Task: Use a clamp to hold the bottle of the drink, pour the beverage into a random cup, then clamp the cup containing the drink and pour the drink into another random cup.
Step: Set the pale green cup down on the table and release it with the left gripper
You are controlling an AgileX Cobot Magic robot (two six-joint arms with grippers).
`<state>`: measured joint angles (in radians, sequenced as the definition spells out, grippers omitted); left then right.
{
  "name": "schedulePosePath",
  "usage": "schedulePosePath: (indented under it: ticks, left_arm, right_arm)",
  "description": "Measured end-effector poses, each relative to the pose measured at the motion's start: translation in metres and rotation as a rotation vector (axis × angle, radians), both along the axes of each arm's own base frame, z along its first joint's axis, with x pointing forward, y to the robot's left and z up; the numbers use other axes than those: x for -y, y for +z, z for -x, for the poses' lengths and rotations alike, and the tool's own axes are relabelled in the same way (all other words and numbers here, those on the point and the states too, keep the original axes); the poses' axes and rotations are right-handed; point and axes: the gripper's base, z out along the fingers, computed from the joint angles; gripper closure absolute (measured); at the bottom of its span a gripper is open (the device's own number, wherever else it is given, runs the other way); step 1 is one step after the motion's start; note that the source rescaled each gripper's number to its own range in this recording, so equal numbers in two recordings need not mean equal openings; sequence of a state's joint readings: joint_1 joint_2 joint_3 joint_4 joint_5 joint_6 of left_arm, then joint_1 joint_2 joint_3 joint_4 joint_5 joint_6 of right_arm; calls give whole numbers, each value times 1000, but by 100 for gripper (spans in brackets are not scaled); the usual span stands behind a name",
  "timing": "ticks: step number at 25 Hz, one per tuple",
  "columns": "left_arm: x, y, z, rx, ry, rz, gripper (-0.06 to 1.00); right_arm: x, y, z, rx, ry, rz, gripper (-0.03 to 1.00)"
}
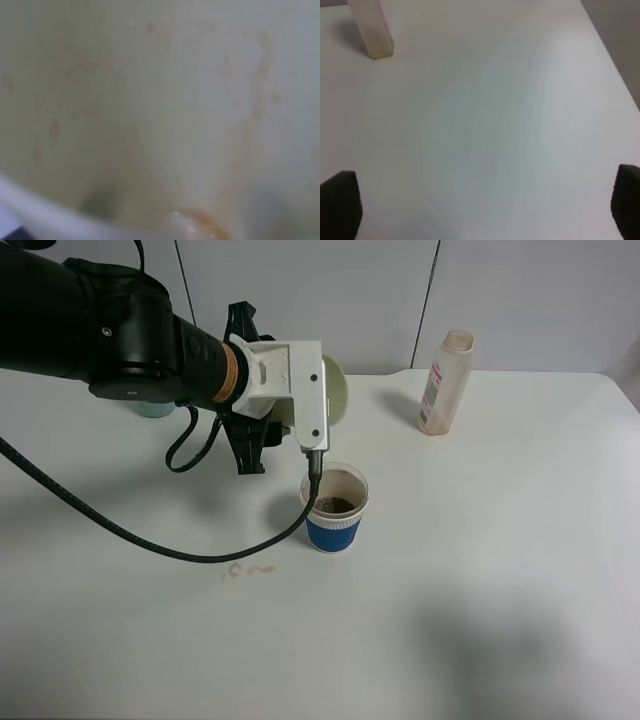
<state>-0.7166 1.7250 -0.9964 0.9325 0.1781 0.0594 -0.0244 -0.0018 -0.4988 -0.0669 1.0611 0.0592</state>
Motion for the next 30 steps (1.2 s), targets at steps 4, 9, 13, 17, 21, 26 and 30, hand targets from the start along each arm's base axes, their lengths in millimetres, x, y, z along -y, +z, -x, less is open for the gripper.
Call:
schedulePosePath:
  ticks: [4,9,13,17,21,26,30]
  left_arm:
    - [-13,3,-14,-5,39,84,91]
    - [-26,6,-27,2,74,168,91]
    - [-38,10,-37,5,114,262,91]
    - [-50,15,-47,12,164,359,91]
    - [-62,17,-54,18,214,444,91]
    - [-80,1,-48,15,243,563,91]
    - [-87,-12,-38,28,252,596,91]
  right_arm:
    - [0,0,0,0,0,0,-3]
    - [0,0,0,0,0,0,-3]
    - [0,0,0,0,0,0,-3]
    - [0,0,0,0,0,0,-3]
    - [0,0,0,0,0,0,-3]
    - [0,0,0,0,0,0,-3]
    - [0,0,0,0,0,0,-3]
